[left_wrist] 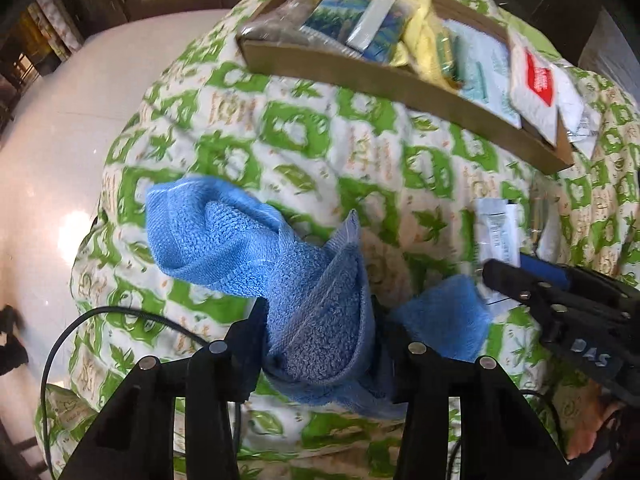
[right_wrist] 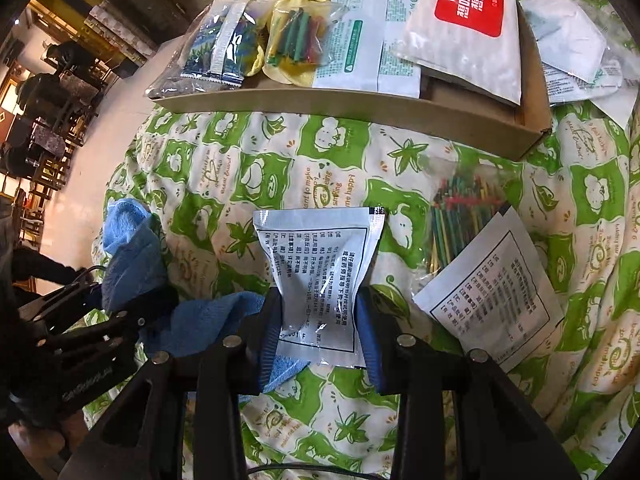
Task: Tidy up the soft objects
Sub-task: 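Lift the blue towel with the left gripper while the right gripper carries the sachet toward the box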
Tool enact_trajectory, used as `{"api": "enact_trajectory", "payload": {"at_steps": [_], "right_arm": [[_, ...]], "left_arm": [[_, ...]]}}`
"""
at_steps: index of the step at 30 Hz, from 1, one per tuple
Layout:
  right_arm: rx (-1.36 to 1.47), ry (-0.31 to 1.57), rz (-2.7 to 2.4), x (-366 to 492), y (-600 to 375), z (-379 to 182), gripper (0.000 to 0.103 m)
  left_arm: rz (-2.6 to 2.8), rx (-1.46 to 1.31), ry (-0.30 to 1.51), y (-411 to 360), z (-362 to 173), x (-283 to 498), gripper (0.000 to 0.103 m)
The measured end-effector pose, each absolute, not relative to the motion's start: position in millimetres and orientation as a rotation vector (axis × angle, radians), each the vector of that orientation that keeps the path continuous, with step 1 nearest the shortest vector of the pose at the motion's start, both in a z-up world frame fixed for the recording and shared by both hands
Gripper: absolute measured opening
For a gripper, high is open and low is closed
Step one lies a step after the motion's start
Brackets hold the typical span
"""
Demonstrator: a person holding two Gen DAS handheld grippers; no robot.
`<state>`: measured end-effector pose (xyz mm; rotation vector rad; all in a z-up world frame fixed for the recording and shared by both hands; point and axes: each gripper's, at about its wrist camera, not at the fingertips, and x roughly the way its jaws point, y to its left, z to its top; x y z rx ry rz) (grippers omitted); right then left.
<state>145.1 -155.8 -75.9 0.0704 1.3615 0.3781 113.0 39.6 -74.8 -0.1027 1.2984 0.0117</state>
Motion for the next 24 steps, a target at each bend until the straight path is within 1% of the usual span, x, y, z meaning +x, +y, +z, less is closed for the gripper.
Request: {"api": "enact_trajectory", "payload": {"at_steps": [4,7,9,11,17,18,20,24], "right_arm": [[0.050,1.355,0.370,147.2,-145.8,-79.7,0.036],[0.057,1.349,0.367,148.0,-144.2,-81.7,0.036],[0.060,1.345,0.367,147.4,-146.6,-79.9,0.036],[0.059,1.342,0.365,147.4,-140.0,-82.6,0.036],[0.052,1.331,0.361,146.7,-140.8,-80.1,0.036],[0.057,1.328,0.361,146.8,-141.3,-79.5,0.036],[0.064,1.324,0.360,145.5,-144.0,-76.1,0.036],[0.072,1.293,0.362,143.6,-146.9,-64.0,0.036]], "left_arm": [[-0.015,-0.092,1.299,12.7,-75.7,125.3,0.047],[0.002,-0.093,1.315,13.2,-78.6,131.3,0.049],[0.008,-0.079,1.316,16.2,-76.8,131.6,0.053],[0.019,-0.061,1.316,15.9,-76.7,137.0,0.054],[0.030,-0.031,1.316,14.5,-82.1,125.2,0.054],[0.031,-0.023,1.313,18.7,-90.8,118.6,0.051],[0.035,-0.007,1.306,14.7,-91.6,114.8,0.049],[0.038,-0.012,1.283,10.2,-83.8,110.4,0.048]]}}
